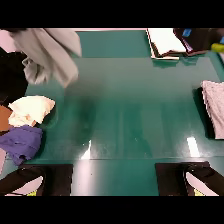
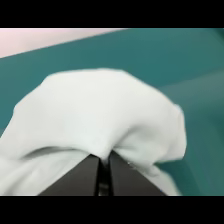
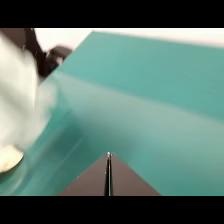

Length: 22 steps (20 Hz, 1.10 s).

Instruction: Fold the shirts.

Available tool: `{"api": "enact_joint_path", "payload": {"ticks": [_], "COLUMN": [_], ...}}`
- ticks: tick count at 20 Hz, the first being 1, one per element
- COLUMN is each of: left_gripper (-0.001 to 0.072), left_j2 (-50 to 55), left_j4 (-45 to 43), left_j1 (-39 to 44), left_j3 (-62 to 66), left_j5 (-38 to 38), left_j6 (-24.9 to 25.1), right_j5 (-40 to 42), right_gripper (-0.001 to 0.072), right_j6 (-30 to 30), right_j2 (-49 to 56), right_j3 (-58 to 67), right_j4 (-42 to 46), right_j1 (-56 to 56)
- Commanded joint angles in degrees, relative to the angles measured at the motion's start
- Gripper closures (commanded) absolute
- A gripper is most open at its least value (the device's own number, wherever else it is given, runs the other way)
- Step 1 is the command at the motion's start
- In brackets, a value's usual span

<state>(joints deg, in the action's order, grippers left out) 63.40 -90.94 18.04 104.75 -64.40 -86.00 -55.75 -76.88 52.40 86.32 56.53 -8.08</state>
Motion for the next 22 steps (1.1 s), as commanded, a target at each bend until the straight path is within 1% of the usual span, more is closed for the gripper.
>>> {"api": "enact_joint_path", "payload": {"ticks": [1, 2, 3, 4, 5, 7, 8, 10, 11, 12, 14, 16, 18, 20, 21, 22], "left_gripper": [0.0679, 0.0677, 0.0654, 0.0329, 0.0101, 0.0098, 0.0098, 0.0098, 0.0098, 0.0098, 0.0098, 0.0098, 0.0098, 0.0098, 0.0098, 0.0097], "left_j2": [0.8, 2.3, 4.0, 6.0, 7.8, 10.6, 11.0, 11.0, 10.9, 11.0, 11.0, 11.0, 11.4, 13.2, 14.5, 16.1], "left_j4": [1.2, 1.2, 1.7, 2.1, 2.3, 1.2, 0.9, 1.2, 2.3, 5.0, 12.2, 17.4, 18.4, 23.8, 27.0, 30.8], "left_j1": [13.3, 16.4, 19.1, 21.0, 21.6, 19.9, 17.3, 9.9, 6.2, 2.4, -2.9, -5.2, -5.2, -5.2, -5.2, -5.2], "left_j3": [-3.6, -5.6, -7.8, -9.7, -10.7, -10.8, -10.8, -11.0, -12.0, -14.2, -21.9, -32.3, -41.6, -47.4, -48.6, -49.0], "left_j5": [-2.6, -2.5, -1.7, -0.7, 0.0, 0.2, 0.2, -1.7, -3.0, -3.6, -3.0, 1.4, 7.8, 12.5, 13.1, 12.8], "left_j6": [3.3, 4.7, 5.5, 5.4, 4.3, 2.4, 0.9, -2.8, -4.8, -5.5, -5.3, -4.5, -4.5, -4.4, -3.6, -1.6], "right_j5": [0.2, 0.0, -0.5, -0.8, -1.0, -2.6, -3.2, -3.7, -3.8, -4.0, -4.4, -4.4, -4.4, -4.4, -4.4, -4.4], "right_gripper": [0.0696, 0.0696, 0.0696, 0.0696, 0.0696, 0.0696, 0.0696, 0.0696, 0.0696, 0.0696, 0.0696, 0.0696, 0.0696, 0.0696, 0.0696, 0.0696], "right_j6": [0.0, 0.0, 0.0, 0.0, 0.0, -0.1, -0.1, -0.1, -0.1, -0.1, -0.1, -0.1, -0.3, -0.3, -0.3, -0.3], "right_j2": [0.0, 0.0, 0.0, 0.0, 0.0, 0.0, 0.0, 0.0, 0.0, 0.0, 0.0, 0.0, 0.0, 0.0, 0.0, 0.0], "right_j3": [5.8, 6.7, 7.4, 7.7, 7.7, 7.7, 7.7, 7.7, 7.7, 7.7, 7.5, 6.7, 5.4, 3.6, 2.7, 2.0], "right_j4": [3.6, 3.6, 3.6, 3.5, 3.5, 3.5, 3.5, 3.5, 3.5, 3.5, 3.5, 3.5, 3.4, 3.1, 3.1, 3.1], "right_j1": [0.2, 0.2, 0.2, 0.2, 0.2, 0.2, 0.2, 0.2, 0.2, 0.2, 0.2, 0.2, 0.2, 0.2, 0.2, 0.2]}}
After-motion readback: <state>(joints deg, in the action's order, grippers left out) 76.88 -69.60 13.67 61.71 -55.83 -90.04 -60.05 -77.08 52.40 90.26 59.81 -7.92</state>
